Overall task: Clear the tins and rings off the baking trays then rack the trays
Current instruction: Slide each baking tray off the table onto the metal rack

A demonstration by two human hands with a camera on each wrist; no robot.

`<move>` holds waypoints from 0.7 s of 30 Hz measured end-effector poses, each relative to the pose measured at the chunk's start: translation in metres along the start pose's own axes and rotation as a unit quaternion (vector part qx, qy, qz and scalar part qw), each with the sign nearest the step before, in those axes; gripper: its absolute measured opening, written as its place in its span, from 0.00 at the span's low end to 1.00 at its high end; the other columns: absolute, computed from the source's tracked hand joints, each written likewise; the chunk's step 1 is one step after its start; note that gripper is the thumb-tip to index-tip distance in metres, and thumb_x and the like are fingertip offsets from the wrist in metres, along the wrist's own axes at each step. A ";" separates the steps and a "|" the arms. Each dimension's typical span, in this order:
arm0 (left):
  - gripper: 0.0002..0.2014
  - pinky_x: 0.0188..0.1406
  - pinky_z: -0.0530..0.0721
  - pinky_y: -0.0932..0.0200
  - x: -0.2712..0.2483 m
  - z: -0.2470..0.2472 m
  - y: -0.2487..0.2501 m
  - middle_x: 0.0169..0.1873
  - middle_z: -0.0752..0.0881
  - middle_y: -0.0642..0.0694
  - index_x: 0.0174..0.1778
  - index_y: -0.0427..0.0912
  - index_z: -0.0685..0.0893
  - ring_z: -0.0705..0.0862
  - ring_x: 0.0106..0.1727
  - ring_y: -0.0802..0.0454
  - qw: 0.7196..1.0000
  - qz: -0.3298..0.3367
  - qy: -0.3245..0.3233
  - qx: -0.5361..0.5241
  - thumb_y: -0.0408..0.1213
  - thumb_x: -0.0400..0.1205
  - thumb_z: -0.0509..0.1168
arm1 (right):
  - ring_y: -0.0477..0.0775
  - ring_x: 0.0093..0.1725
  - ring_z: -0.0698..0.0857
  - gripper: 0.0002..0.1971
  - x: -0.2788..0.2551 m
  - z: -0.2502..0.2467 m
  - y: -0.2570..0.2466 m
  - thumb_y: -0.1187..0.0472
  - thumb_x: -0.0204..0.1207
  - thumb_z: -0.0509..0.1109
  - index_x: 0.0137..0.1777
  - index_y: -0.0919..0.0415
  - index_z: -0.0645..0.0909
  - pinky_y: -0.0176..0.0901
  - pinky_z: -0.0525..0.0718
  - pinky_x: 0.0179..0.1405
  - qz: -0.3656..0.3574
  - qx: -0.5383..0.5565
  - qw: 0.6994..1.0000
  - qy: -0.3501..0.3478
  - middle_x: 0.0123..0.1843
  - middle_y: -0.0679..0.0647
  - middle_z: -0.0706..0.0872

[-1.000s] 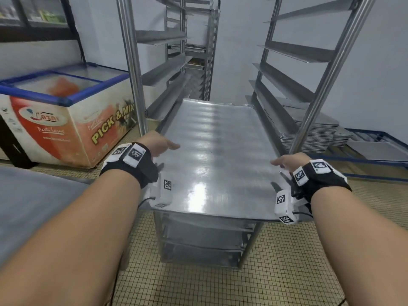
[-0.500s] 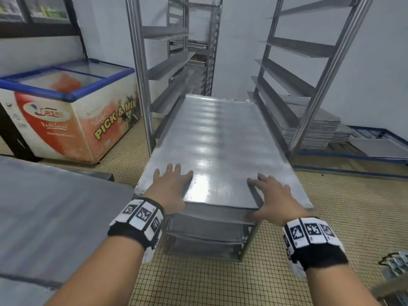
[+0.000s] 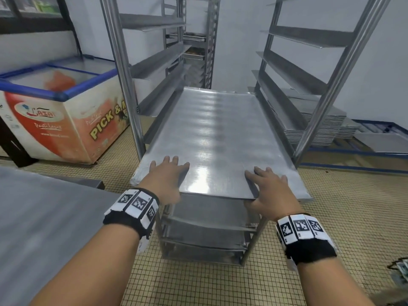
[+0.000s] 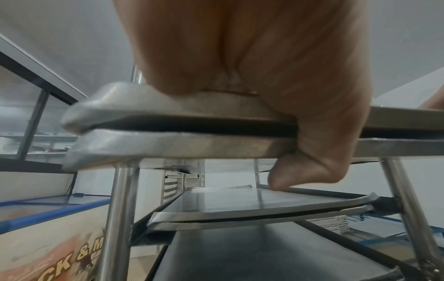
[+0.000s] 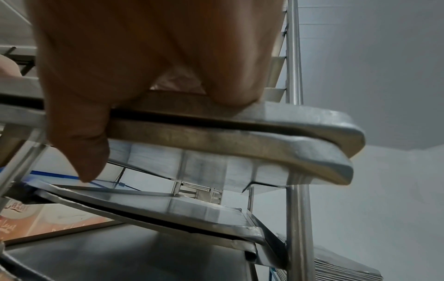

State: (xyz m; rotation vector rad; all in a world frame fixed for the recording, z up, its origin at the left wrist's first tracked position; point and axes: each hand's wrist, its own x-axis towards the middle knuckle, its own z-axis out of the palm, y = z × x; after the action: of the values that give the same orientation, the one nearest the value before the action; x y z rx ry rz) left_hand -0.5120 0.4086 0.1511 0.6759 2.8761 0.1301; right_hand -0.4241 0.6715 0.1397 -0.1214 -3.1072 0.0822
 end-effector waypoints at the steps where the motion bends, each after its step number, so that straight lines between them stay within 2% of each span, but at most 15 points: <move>1: 0.48 0.86 0.50 0.30 0.007 -0.003 -0.001 0.86 0.59 0.40 0.88 0.51 0.58 0.52 0.88 0.39 1.000 -0.001 0.000 -0.005 0.31 0.71 0.72 | 0.56 0.73 0.69 0.36 0.009 0.001 0.002 0.50 0.64 0.73 0.74 0.42 0.66 0.68 0.67 0.71 0.001 -0.001 1.000 0.001 0.71 0.46 0.73; 5: 0.46 0.84 0.57 0.32 0.039 -0.012 -0.004 0.82 0.67 0.39 0.86 0.51 0.63 0.61 0.84 0.39 1.000 0.001 0.013 -0.003 0.33 0.70 0.72 | 0.53 0.62 0.73 0.31 0.044 0.002 0.012 0.47 0.61 0.72 0.67 0.42 0.69 0.66 0.72 0.65 -0.001 0.001 1.000 0.005 0.57 0.44 0.76; 9: 0.45 0.83 0.60 0.35 0.073 -0.019 -0.009 0.80 0.69 0.39 0.85 0.51 0.64 0.64 0.82 0.39 1.000 0.000 0.019 -0.005 0.35 0.71 0.73 | 0.54 0.60 0.74 0.30 0.078 -0.002 0.020 0.47 0.61 0.72 0.66 0.44 0.70 0.65 0.73 0.64 0.001 -0.002 1.000 0.001 0.56 0.45 0.76; 16: 0.47 0.85 0.60 0.36 0.123 -0.031 -0.017 0.86 0.63 0.41 0.88 0.54 0.61 0.60 0.86 0.41 1.000 -0.008 0.018 -0.014 0.37 0.72 0.74 | 0.54 0.57 0.76 0.24 0.124 -0.006 0.028 0.49 0.61 0.73 0.59 0.45 0.74 0.64 0.74 0.62 0.013 0.006 1.000 0.006 0.50 0.46 0.77; 19: 0.46 0.84 0.61 0.37 0.138 -0.033 -0.020 0.86 0.63 0.41 0.87 0.54 0.63 0.61 0.86 0.41 0.999 -0.011 0.027 -0.021 0.34 0.72 0.72 | 0.55 0.55 0.77 0.19 0.138 -0.008 0.031 0.50 0.60 0.71 0.52 0.46 0.74 0.65 0.74 0.62 0.015 0.015 1.000 0.008 0.46 0.46 0.75; 21: 0.46 0.85 0.60 0.37 0.146 -0.035 -0.022 0.87 0.60 0.42 0.87 0.55 0.63 0.58 0.88 0.42 0.999 -0.013 0.030 -0.026 0.33 0.72 0.72 | 0.56 0.52 0.77 0.15 0.146 -0.009 0.032 0.53 0.58 0.69 0.46 0.46 0.72 0.65 0.75 0.61 0.017 0.023 1.000 0.011 0.43 0.46 0.74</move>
State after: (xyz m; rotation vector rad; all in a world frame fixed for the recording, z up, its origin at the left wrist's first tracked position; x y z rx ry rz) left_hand -0.6571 0.4534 0.1595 0.6354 2.9266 0.2245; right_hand -0.5668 0.7152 0.1512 -0.1726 -3.0787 0.1508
